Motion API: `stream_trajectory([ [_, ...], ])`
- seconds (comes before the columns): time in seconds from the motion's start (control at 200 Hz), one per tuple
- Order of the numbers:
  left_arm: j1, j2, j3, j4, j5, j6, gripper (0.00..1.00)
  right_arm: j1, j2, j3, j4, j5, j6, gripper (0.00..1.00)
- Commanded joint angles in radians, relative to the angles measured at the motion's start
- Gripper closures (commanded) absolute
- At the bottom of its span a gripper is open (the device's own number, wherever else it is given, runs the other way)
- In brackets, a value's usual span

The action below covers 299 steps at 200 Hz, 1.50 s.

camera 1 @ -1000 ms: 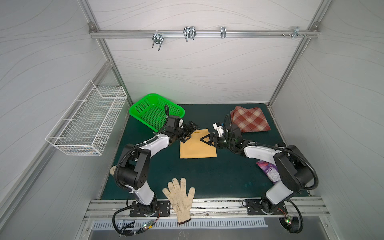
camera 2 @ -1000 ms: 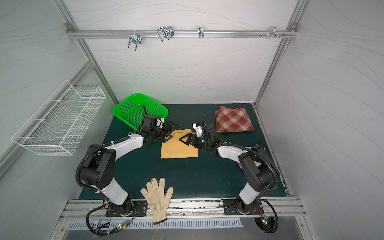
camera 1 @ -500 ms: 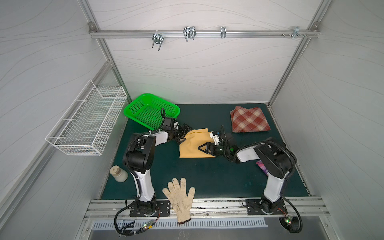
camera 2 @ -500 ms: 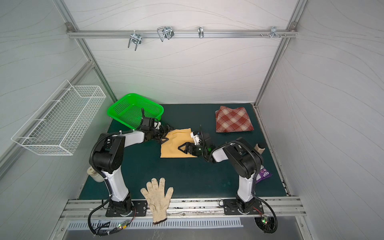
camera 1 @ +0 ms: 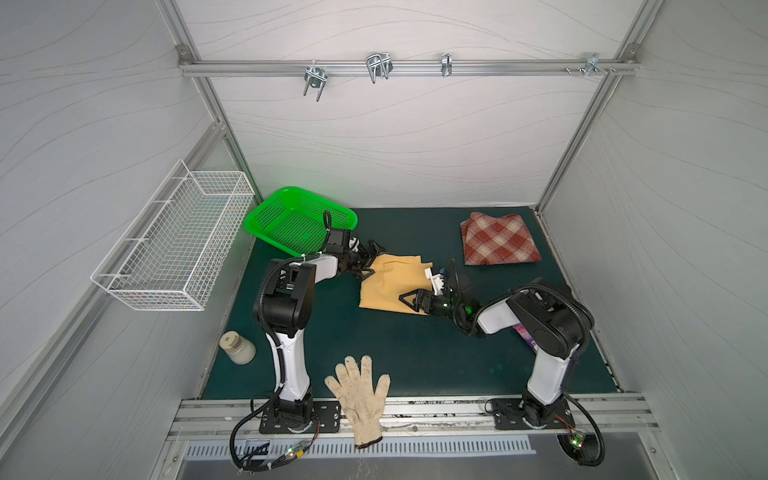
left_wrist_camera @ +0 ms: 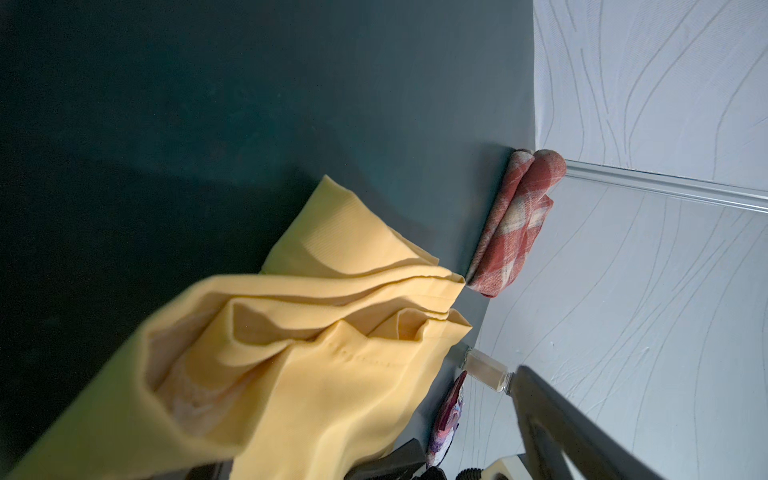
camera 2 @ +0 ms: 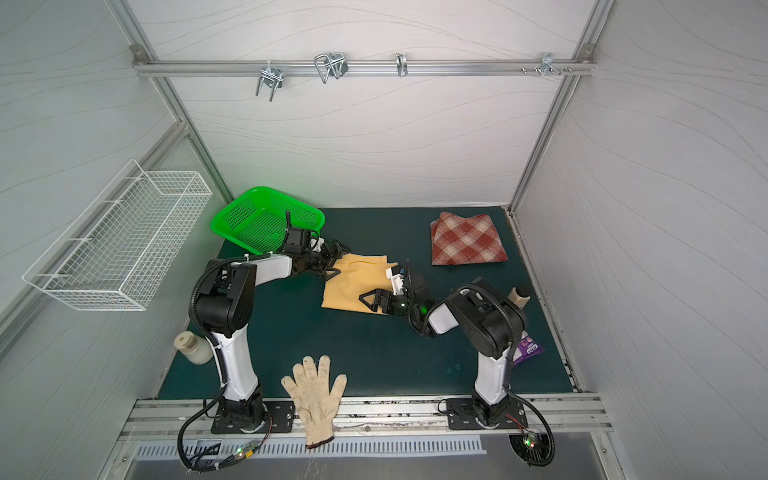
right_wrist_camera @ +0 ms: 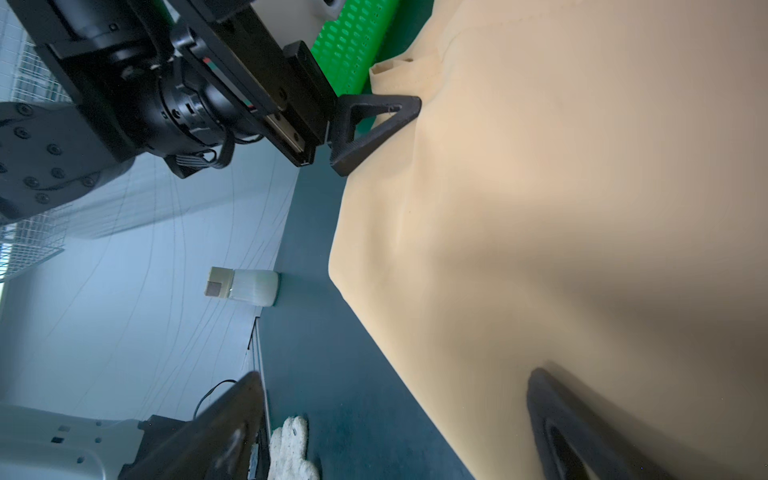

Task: Fold and stack the skirts
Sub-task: 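Grasp the yellow skirt's corner with the right gripper while the left gripper withdraws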

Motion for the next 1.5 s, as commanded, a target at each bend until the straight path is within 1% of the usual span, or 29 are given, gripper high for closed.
stream_trajectory([
  [0.0, 0.014, -0.027, 0.028, 0.018, -0.039, -0.005, 0.01, 0.017, -0.019, -0.023, -0.260, 0.046, -0.028, 0.01],
  [0.17, 0.014, -0.155, 0.003, -0.005, -0.037, -0.013, 0.01, 0.052, -0.176, 0.103, -0.536, 0.115, -0.135, 0.01],
  [0.305, 0.010, -0.285, -0.019, -0.025, -0.028, -0.027, 0.01, 0.056, -0.295, 0.196, -0.748, 0.212, -0.212, 0.01],
  [0.405, -0.011, -0.390, -0.042, -0.068, -0.041, -0.011, 0.01, 0.048, -0.342, 0.248, -0.871, 0.282, -0.265, 0.01],
  [0.495, -0.049, -0.481, -0.056, -0.156, -0.093, 0.040, 0.01, 0.028, -0.345, 0.282, -0.939, 0.306, -0.287, 0.01],
  [0.53, -0.069, -0.511, -0.054, -0.221, -0.128, 0.077, 0.01, 0.017, -0.341, 0.291, -0.957, 0.311, -0.290, 0.01],
  [0.595, -0.108, -0.566, -0.051, -0.346, -0.229, 0.152, 0.01, -0.002, -0.325, 0.308, -0.998, 0.327, -0.299, 0.01],
  [0.645, -0.139, -0.602, -0.063, -0.424, -0.315, 0.199, 0.01, -0.012, -0.318, 0.308, -1.011, 0.346, -0.309, 0.01],
  [0.685, -0.154, -0.634, -0.093, -0.455, -0.362, 0.217, 0.01, -0.023, -0.310, 0.305, -1.016, 0.354, -0.316, 0.01],
  [0.886, -0.171, -0.815, -0.319, -0.466, -0.471, 0.218, 0.01, -0.066, -0.231, 0.327, -1.031, 0.367, -0.366, 0.01],
  [1.026, -0.183, -0.919, -0.417, -0.502, -0.531, 0.231, 0.01, -0.078, -0.166, 0.366, -1.033, 0.362, -0.393, 0.03],
  [1.171, -0.185, -0.981, -0.484, -0.509, -0.529, 0.228, 0.01, -0.084, -0.086, 0.422, -1.039, 0.347, -0.392, 0.05],
  [1.371, -0.185, -1.034, -0.529, -0.523, -0.543, 0.220, 0.01, -0.083, 0.019, 0.473, -1.021, 0.303, -0.356, 0.12],
  [1.491, -0.185, -1.047, -0.538, -0.537, -0.549, 0.225, 0.01, -0.079, 0.051, 0.483, -1.008, 0.288, -0.328, 0.17],
])
